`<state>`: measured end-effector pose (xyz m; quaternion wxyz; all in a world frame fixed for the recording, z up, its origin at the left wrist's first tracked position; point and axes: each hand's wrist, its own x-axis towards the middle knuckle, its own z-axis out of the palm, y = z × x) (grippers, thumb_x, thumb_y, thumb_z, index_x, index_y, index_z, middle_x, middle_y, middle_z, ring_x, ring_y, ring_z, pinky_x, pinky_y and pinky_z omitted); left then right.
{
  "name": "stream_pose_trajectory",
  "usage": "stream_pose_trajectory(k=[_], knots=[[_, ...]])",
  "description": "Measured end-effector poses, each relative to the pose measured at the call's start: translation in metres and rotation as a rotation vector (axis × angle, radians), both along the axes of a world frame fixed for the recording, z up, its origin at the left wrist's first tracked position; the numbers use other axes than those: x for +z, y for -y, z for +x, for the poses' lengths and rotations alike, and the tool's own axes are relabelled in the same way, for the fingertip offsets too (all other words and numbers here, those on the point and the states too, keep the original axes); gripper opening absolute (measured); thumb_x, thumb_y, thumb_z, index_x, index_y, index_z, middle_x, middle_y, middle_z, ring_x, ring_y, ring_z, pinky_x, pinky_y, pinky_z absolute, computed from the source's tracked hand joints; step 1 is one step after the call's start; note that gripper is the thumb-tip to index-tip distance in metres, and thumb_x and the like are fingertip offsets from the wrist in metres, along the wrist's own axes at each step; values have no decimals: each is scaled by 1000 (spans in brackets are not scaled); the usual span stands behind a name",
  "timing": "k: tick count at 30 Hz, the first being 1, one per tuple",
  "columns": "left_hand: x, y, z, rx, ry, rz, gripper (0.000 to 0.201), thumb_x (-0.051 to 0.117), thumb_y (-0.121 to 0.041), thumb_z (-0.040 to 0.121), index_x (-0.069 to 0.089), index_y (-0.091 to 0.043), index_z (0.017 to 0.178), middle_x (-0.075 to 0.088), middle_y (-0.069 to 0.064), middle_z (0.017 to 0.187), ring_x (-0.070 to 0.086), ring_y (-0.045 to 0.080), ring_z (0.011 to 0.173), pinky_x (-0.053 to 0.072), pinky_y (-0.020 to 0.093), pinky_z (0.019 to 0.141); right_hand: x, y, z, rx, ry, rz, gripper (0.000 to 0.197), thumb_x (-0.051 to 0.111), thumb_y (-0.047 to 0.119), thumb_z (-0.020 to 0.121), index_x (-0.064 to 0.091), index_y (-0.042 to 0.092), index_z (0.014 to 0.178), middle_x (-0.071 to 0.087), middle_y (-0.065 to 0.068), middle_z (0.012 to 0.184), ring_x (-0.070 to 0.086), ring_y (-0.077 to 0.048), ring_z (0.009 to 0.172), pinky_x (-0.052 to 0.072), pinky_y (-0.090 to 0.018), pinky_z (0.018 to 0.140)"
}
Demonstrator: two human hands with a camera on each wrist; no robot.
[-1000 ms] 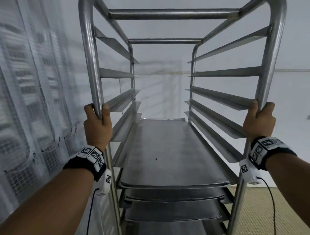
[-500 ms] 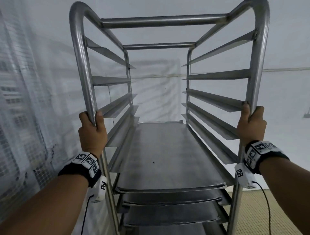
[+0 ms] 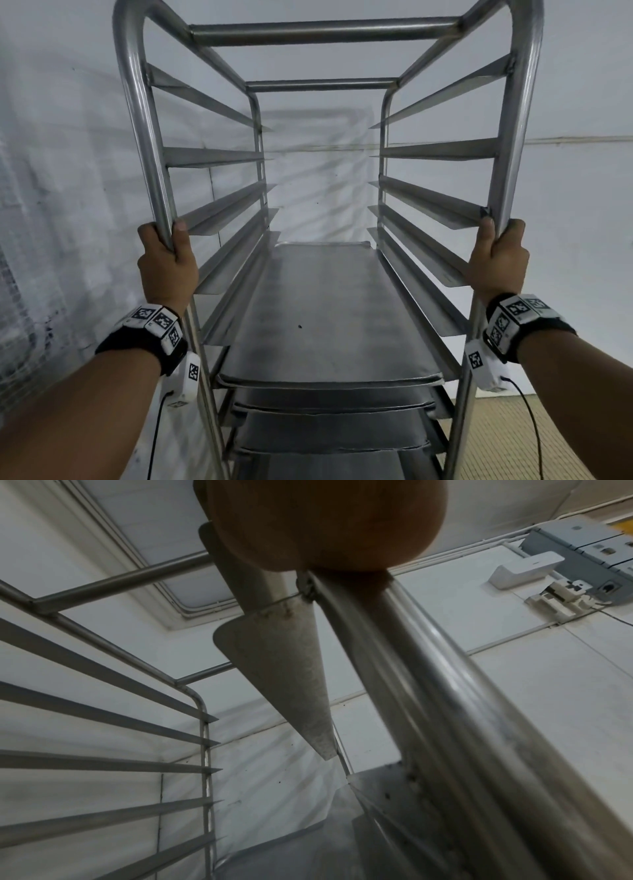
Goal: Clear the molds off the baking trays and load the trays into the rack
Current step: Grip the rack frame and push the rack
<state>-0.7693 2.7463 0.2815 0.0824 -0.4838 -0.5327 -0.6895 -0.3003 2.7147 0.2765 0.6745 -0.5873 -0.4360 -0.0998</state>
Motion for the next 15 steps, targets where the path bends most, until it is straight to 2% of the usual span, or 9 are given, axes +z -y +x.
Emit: stream_pose_trajectory(k=[4, 11, 15], knots=[[1, -13, 6, -4, 18, 10, 50, 38, -56, 101, 39, -7, 107, 54, 12, 72, 48, 32, 62, 35, 38, 57, -1, -17, 4, 18, 17, 9, 38, 38, 42, 106, 38, 5, 103, 49, -6, 61, 45, -32, 57, 29, -36, 56], [3, -33, 14, -15, 35, -16, 51, 37, -59, 101, 38, -8, 107, 54, 14, 72, 48, 32, 65, 38, 41, 60, -2, -41, 11, 28, 37, 32, 38, 39, 40, 106, 40, 2, 105, 47, -2, 59, 44, -32, 57, 31, -37, 56], [3, -41, 16, -22, 37, -10, 49, 38, -55, 102, 39, -6, 108, 55, 15, 73, 47, 31, 64, 36, 39, 59, -1, -52, 13, 38, 37, 30, 37, 39, 40, 106, 40, 3, 105, 48, -1, 59, 45, -32, 58, 31, -37, 56]])
